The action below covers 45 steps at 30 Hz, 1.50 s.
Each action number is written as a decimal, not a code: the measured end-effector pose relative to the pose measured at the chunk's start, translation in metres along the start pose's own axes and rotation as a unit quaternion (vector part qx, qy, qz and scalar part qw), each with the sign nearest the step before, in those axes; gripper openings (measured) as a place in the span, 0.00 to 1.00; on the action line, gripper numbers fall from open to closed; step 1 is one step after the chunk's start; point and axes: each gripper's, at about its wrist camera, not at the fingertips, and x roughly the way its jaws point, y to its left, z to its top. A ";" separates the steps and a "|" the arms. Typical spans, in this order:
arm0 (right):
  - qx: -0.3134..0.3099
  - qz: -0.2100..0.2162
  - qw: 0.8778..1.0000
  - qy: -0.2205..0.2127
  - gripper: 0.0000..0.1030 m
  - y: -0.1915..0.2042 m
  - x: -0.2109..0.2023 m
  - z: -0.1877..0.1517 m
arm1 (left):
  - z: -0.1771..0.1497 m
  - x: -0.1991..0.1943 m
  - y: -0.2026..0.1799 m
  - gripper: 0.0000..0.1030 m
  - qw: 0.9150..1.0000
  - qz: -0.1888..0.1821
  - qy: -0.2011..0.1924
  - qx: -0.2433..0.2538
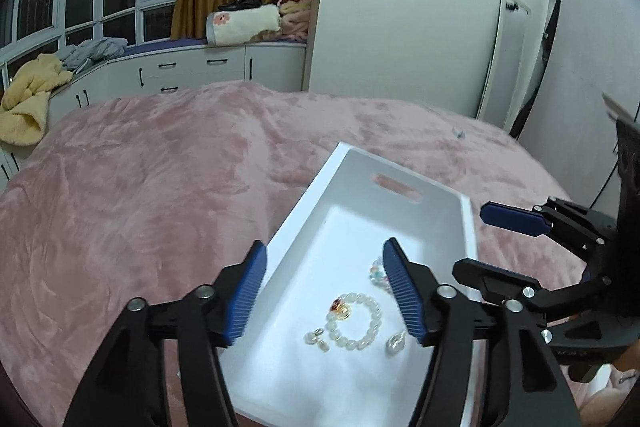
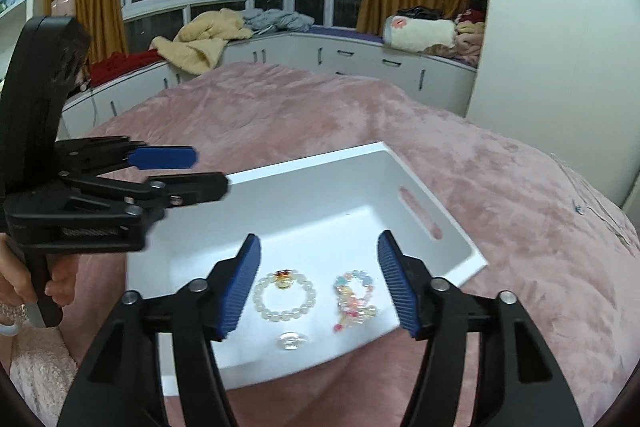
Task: Organize jewelry
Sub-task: 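Move both tools back to the pearl earring and silver heart charm, then grasp the pearl drop earring with the right tool while the left grasps the silver heart charm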
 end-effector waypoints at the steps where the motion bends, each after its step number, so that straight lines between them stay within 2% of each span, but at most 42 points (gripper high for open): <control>1: 0.004 -0.004 1.000 -0.003 0.66 -0.005 -0.003 -0.001 | 0.001 -0.003 -0.001 0.68 1.000 -0.007 -0.008 -0.002; 5: 0.026 -0.037 0.999 -0.007 0.69 -0.039 -0.019 -0.013 | 0.006 -0.026 -0.016 0.82 0.997 -0.051 -0.058 0.004; 9: 0.039 -0.070 0.997 -0.007 0.69 -0.070 -0.036 -0.030 | 0.008 -0.046 -0.048 0.90 0.990 -0.092 -0.093 0.047; 11: 0.046 -0.088 0.995 -0.004 0.69 -0.086 -0.043 -0.040 | 0.005 -0.052 -0.068 0.90 0.987 -0.097 -0.106 0.069; 14: 0.051 -0.110 0.993 0.005 0.70 -0.106 -0.051 -0.055 | -0.002 -0.050 -0.095 0.90 0.983 -0.120 -0.103 0.095; 18: 0.052 -0.111 0.992 0.017 0.70 -0.120 -0.056 -0.077 | -0.020 -0.045 -0.132 0.91 0.975 -0.155 -0.086 0.137; 22: 0.057 -0.096 0.993 0.036 0.70 -0.126 -0.053 -0.100 | -0.046 -0.030 -0.173 0.91 0.963 -0.188 -0.049 0.188; 25: 0.055 -0.084 0.993 0.056 0.69 -0.125 -0.045 -0.112 | -0.070 -0.017 -0.201 0.91 0.953 -0.199 -0.021 0.229; 27: 0.051 -0.077 0.993 0.075 0.68 -0.123 -0.037 -0.123 | -0.087 -0.008 -0.215 0.91 0.948 -0.193 -0.005 0.252; 30: 0.048 -0.071 0.991 0.098 0.67 -0.119 -0.027 -0.139 | -0.113 0.009 -0.231 0.91 0.940 -0.205 0.027 0.270; 37: 0.040 -0.069 0.985 0.150 0.61 -0.113 -0.009 -0.165 | -0.149 0.039 -0.252 0.91 0.921 -0.237 0.084 0.298; 43: 0.035 -0.072 0.980 0.180 0.56 -0.112 0.000 -0.182 | -0.173 0.061 -0.261 0.91 0.909 -0.216 0.112 0.338; 45: 0.035 -0.072 0.979 0.190 0.48 -0.112 0.002 -0.187 | -0.177 0.068 -0.261 0.90 0.908 -0.210 0.118 0.344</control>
